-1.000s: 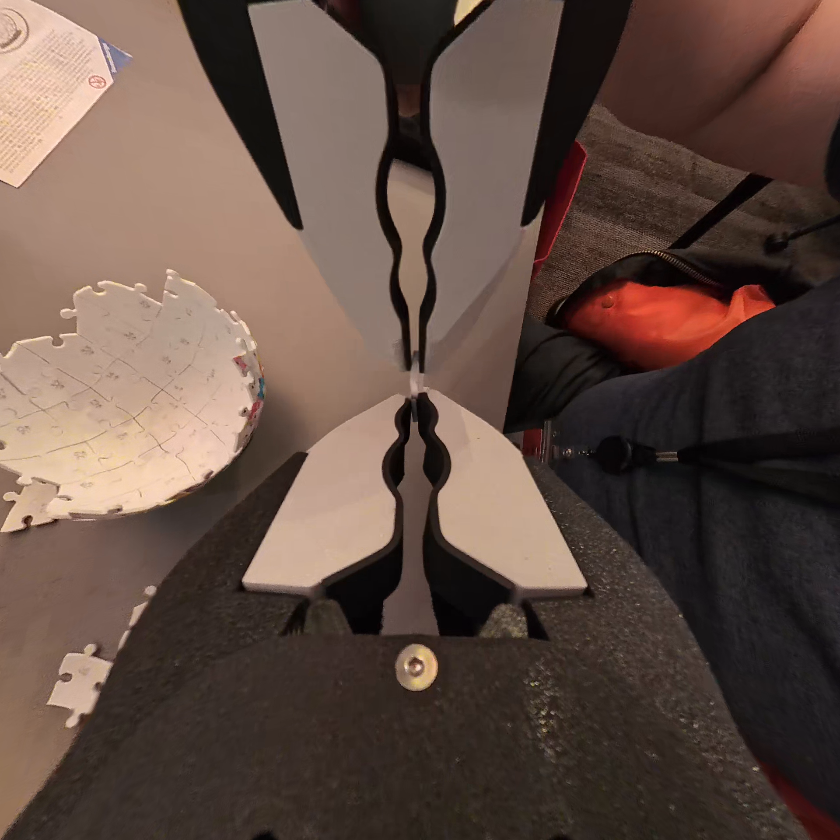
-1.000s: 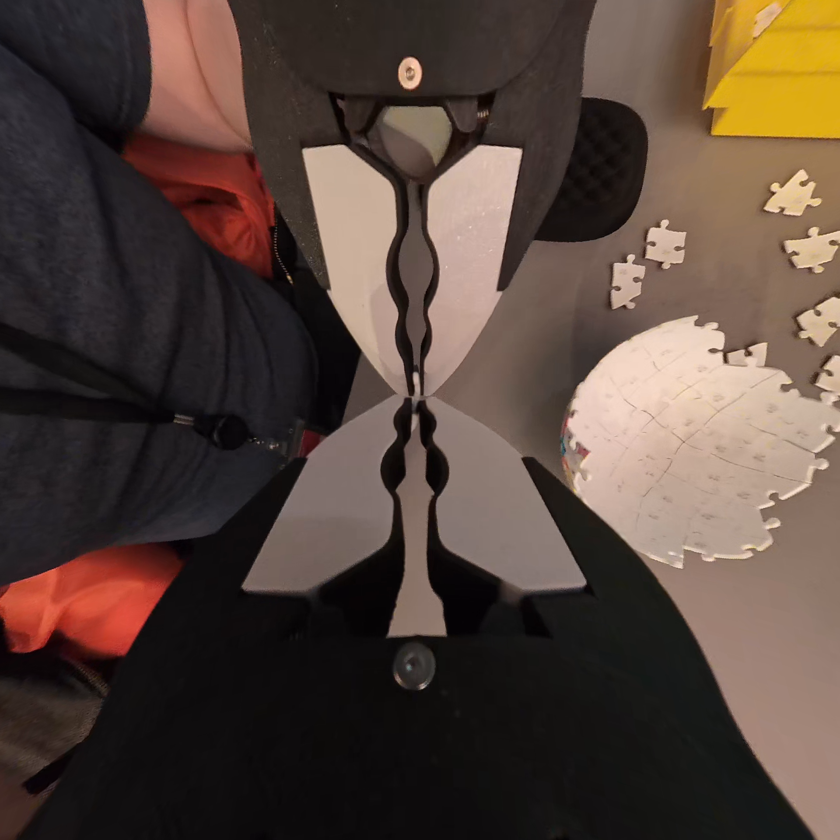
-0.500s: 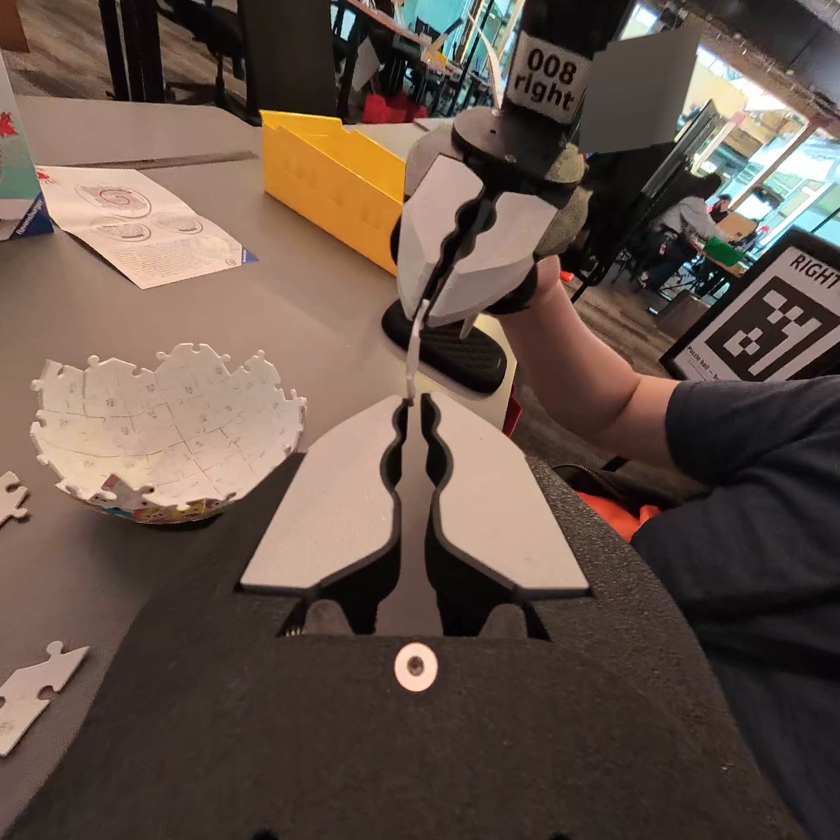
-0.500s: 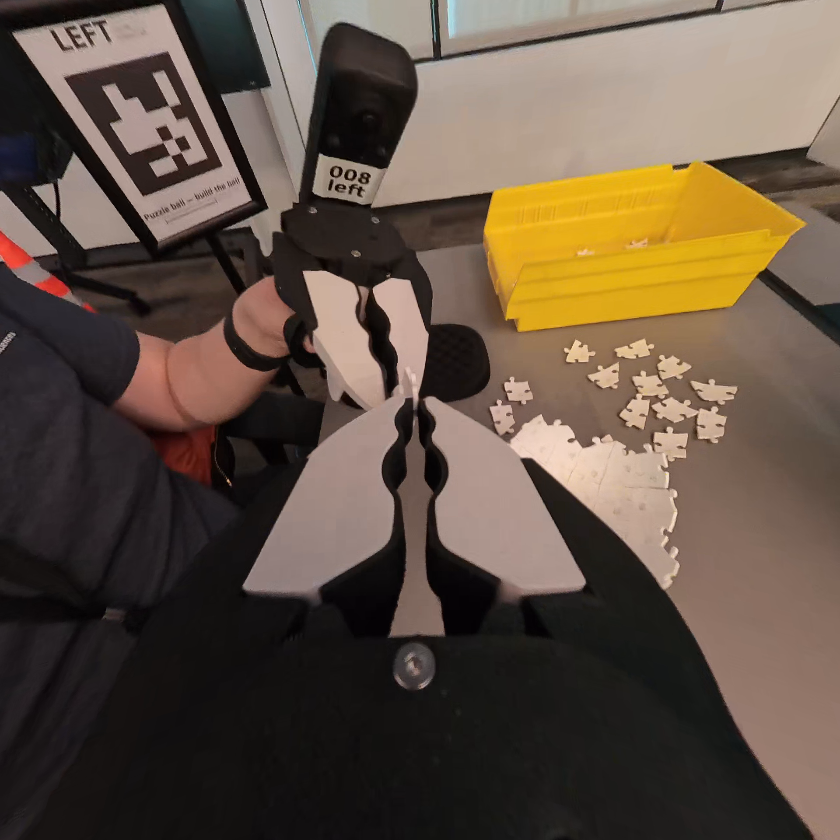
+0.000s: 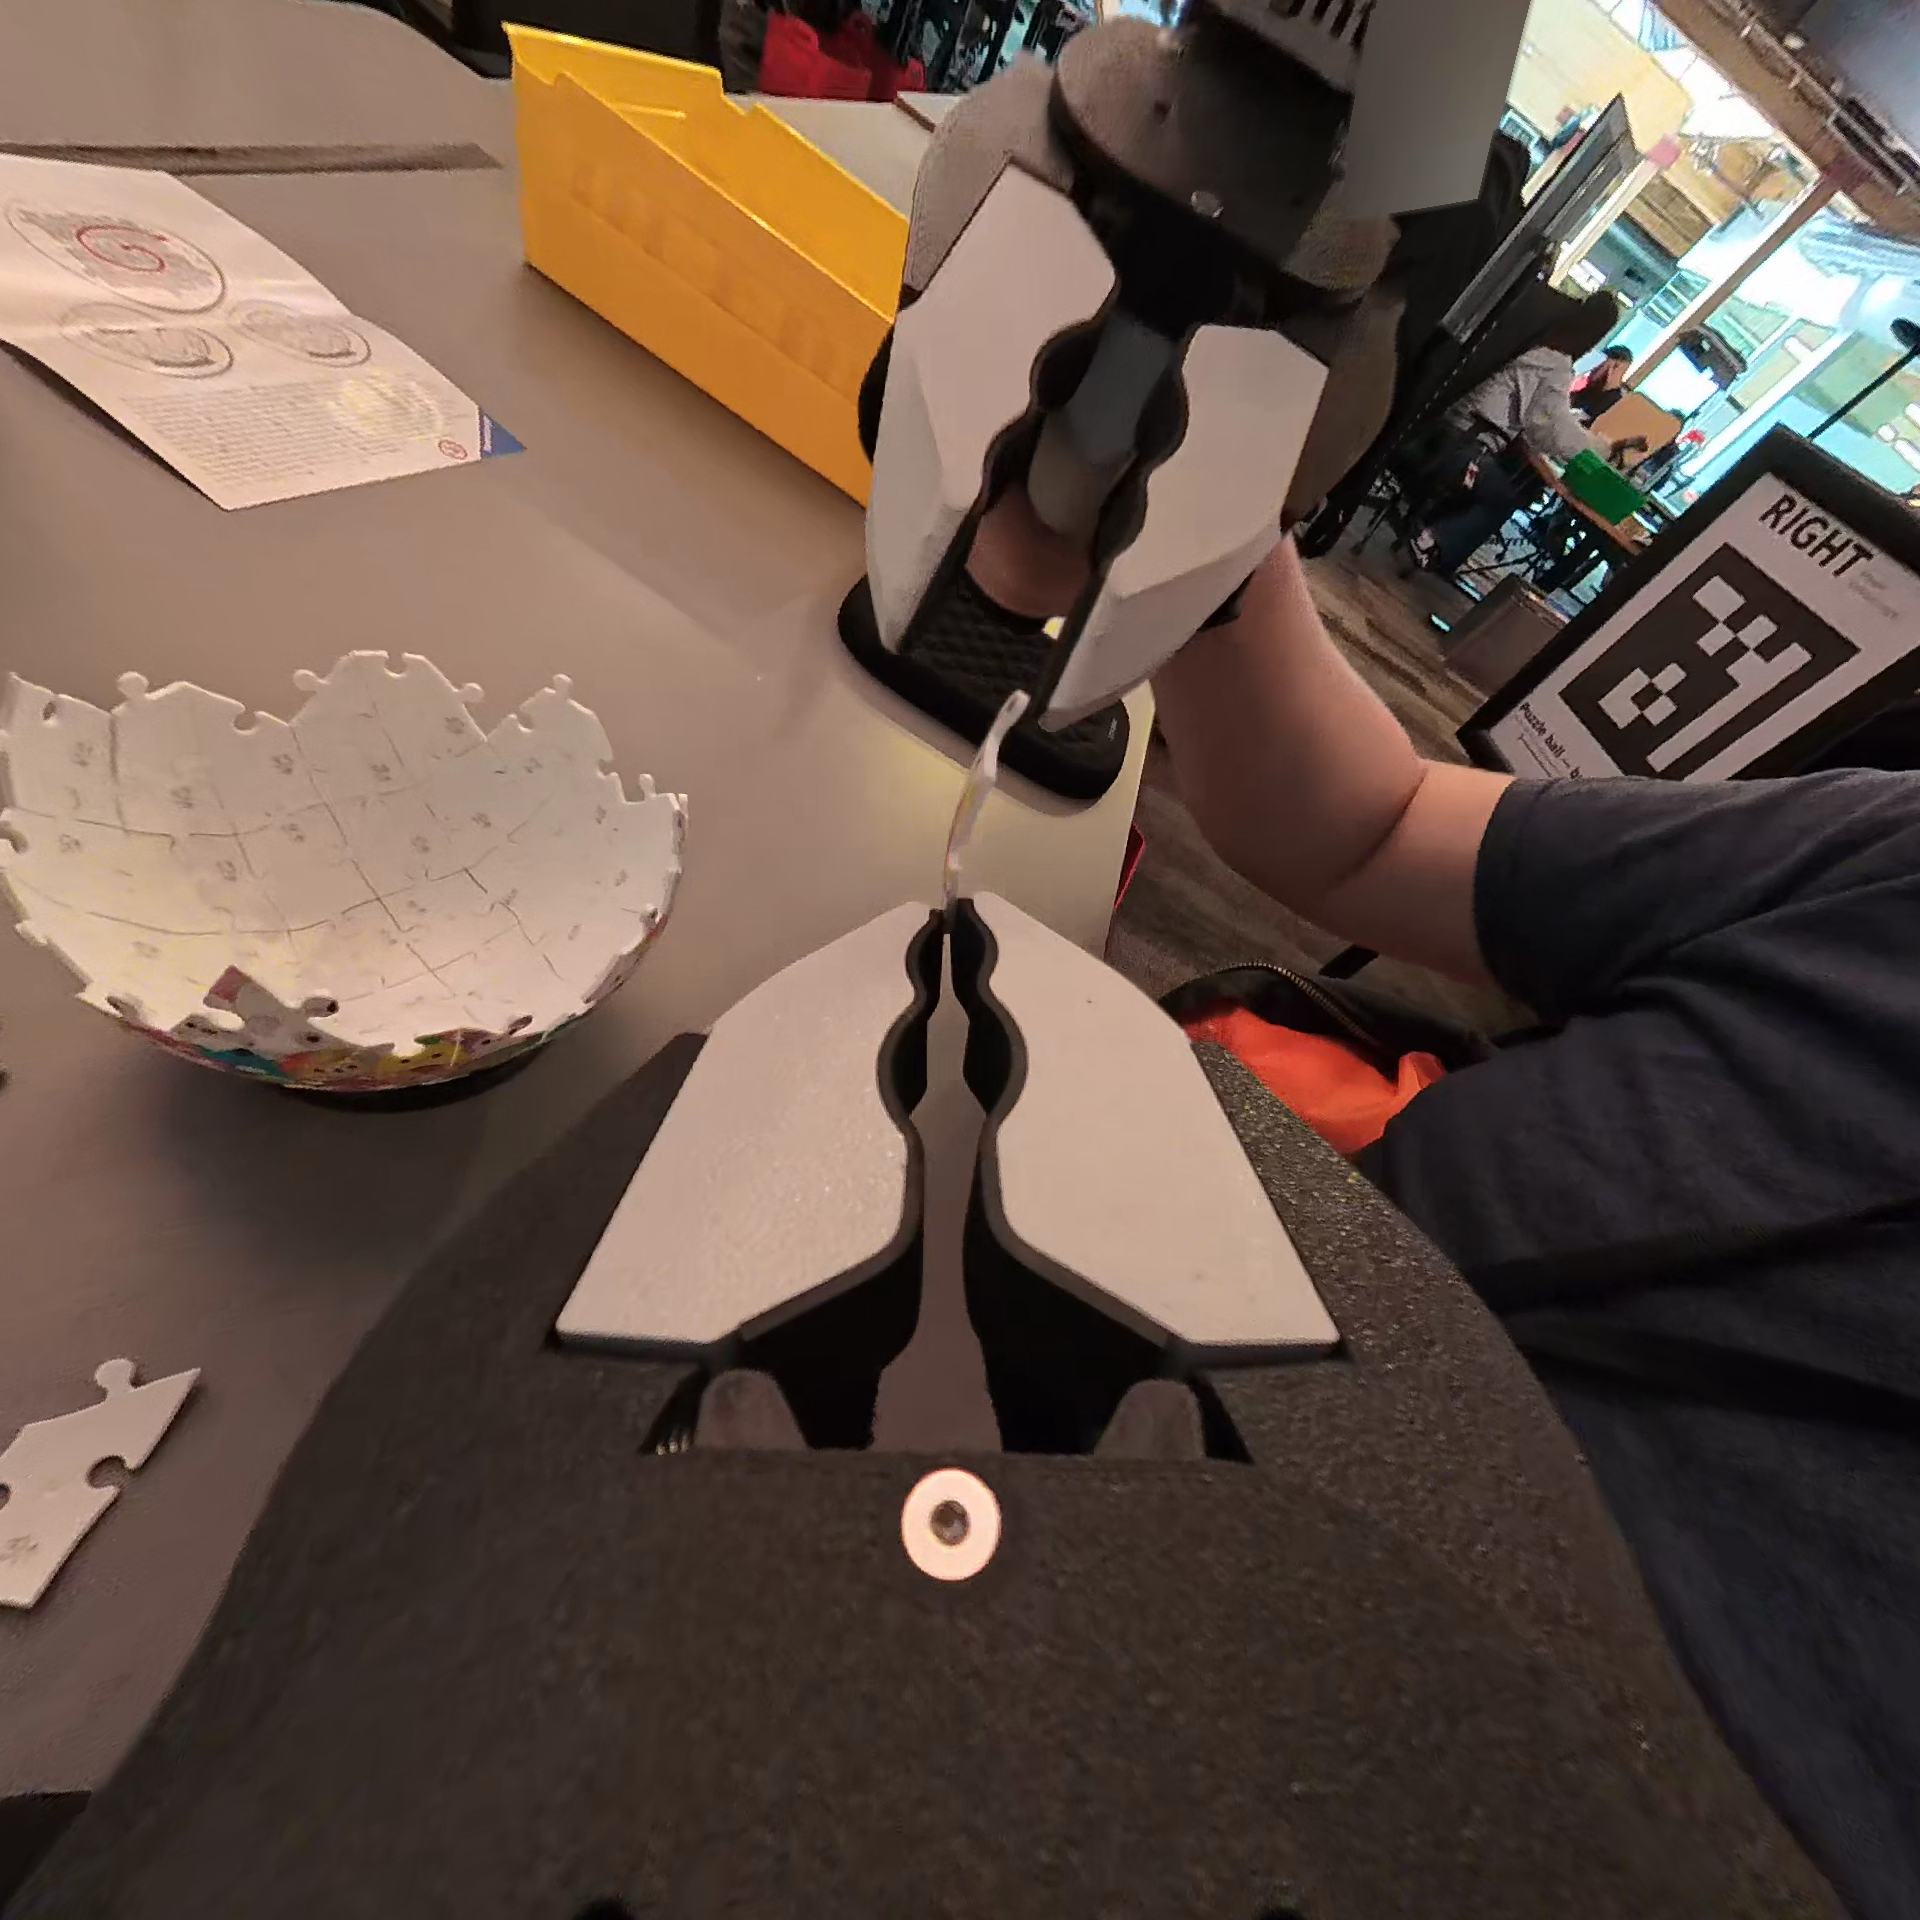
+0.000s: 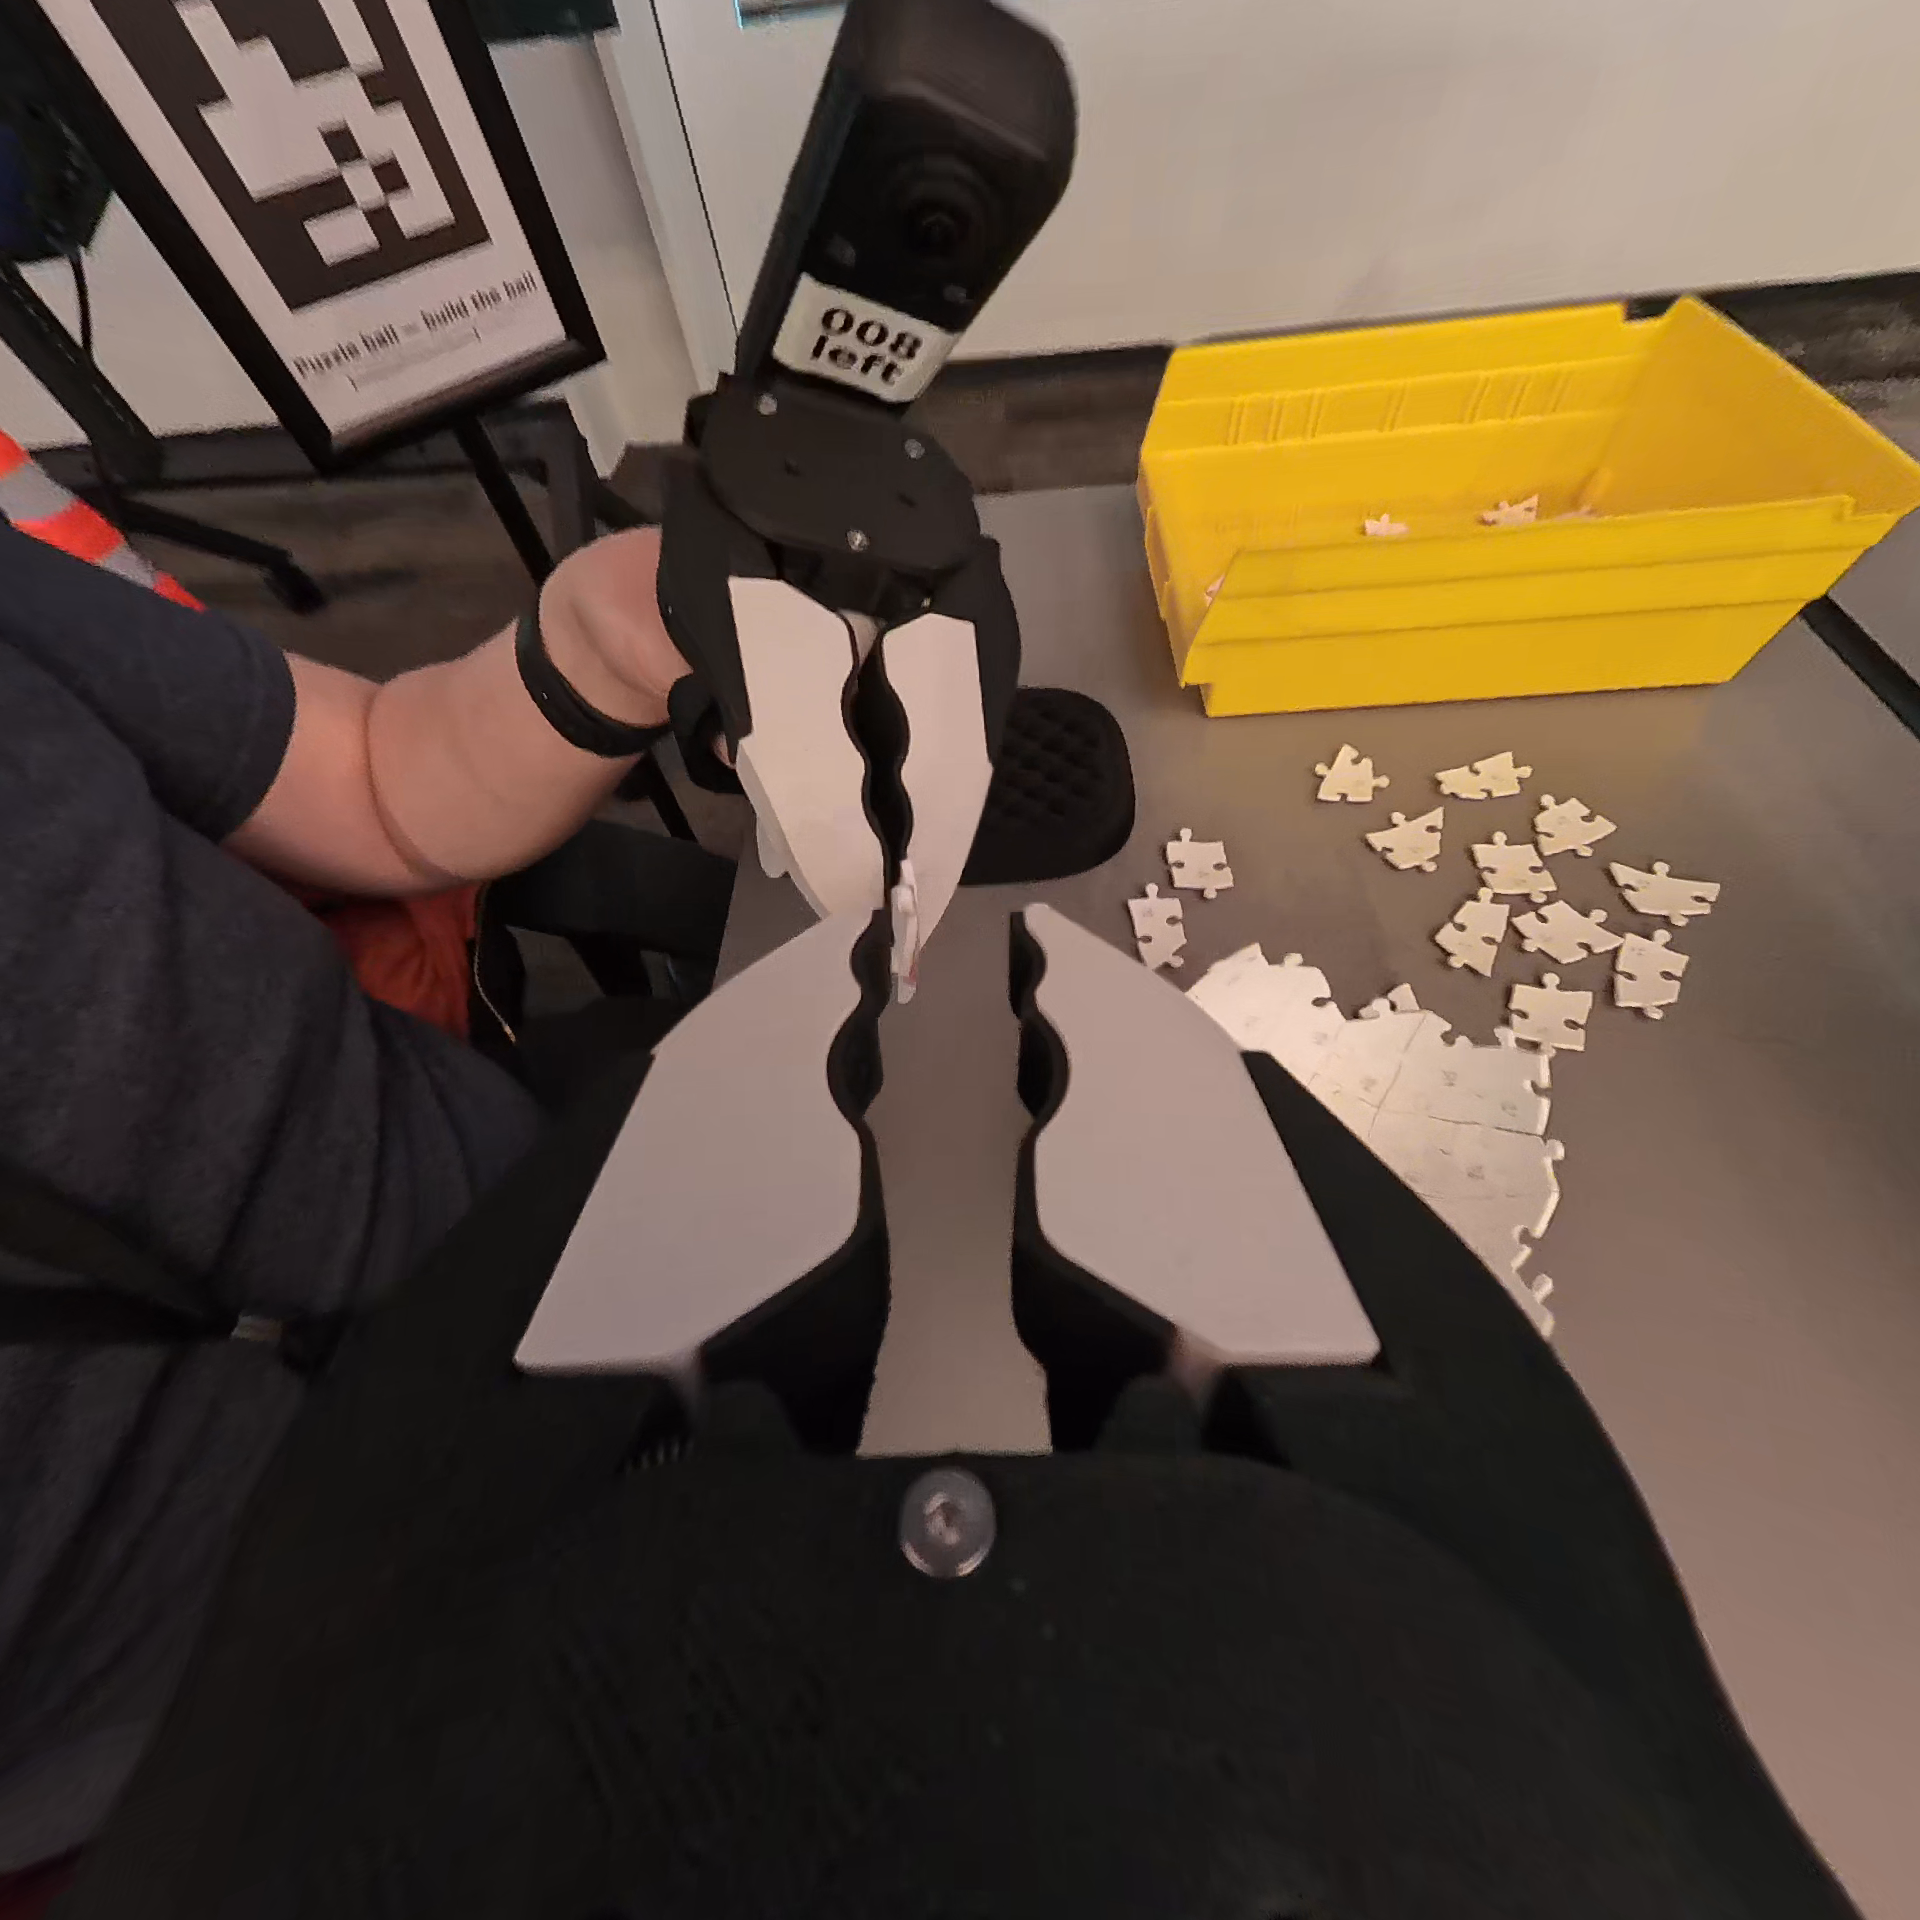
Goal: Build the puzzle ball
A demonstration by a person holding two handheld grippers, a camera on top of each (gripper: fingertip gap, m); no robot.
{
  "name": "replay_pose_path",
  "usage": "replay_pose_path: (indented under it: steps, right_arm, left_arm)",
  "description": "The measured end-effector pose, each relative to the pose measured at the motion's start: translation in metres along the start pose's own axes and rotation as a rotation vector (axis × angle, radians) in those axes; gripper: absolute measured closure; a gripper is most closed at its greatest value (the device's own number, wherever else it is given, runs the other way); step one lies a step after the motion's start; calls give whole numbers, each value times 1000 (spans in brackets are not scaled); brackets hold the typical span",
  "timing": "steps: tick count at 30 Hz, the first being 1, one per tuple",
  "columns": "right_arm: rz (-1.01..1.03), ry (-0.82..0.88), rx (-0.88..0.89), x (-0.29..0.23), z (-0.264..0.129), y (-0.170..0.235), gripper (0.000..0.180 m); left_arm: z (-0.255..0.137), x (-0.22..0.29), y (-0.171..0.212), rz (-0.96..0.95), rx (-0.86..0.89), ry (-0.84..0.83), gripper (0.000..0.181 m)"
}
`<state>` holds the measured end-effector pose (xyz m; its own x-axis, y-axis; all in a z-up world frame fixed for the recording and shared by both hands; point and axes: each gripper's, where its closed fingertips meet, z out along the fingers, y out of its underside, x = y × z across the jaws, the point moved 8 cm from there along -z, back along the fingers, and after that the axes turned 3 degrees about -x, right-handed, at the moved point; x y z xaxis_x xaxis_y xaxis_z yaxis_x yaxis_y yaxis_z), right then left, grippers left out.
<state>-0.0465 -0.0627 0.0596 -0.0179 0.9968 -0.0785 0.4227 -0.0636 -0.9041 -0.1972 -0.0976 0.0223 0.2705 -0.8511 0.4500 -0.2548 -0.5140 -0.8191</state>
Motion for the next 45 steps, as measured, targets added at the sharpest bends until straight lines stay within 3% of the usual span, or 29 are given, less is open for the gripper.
replay_pose_path:
  steps: [4,6,12,17,20,26,28,35,45]
  right_arm:
    - [-41,7,-154,-3,9,-2,157]
    - [-77,45,-205,-3,13,-1,172]
    - [-26,72,-234,-1,15,-1,177]
    - [158,351,-221,32,-37,-5,177]
    - [311,477,-243,54,-57,11,177]
    - [535,457,-323,76,-34,46,176]
    - [574,430,-374,84,-25,50,176]
    - [705,357,-553,115,-9,55,176]
    - [780,263,-607,126,-12,63,176]
  left_arm:
    - [2,-3,0,-4,-31,-10,179]
    - [3,-4,1,-6,-43,-13,179]
    - [3,-11,2,27,-50,-60,176]
    - [-13,-31,4,134,-55,-288,108]
    - [-17,-48,14,174,-90,-386,95]
    - [14,-77,44,205,-267,-538,87]
    - [24,-81,49,196,-301,-540,96]
    - [37,-82,50,147,-130,-685,63]
    - [57,-81,55,53,-100,-698,73]
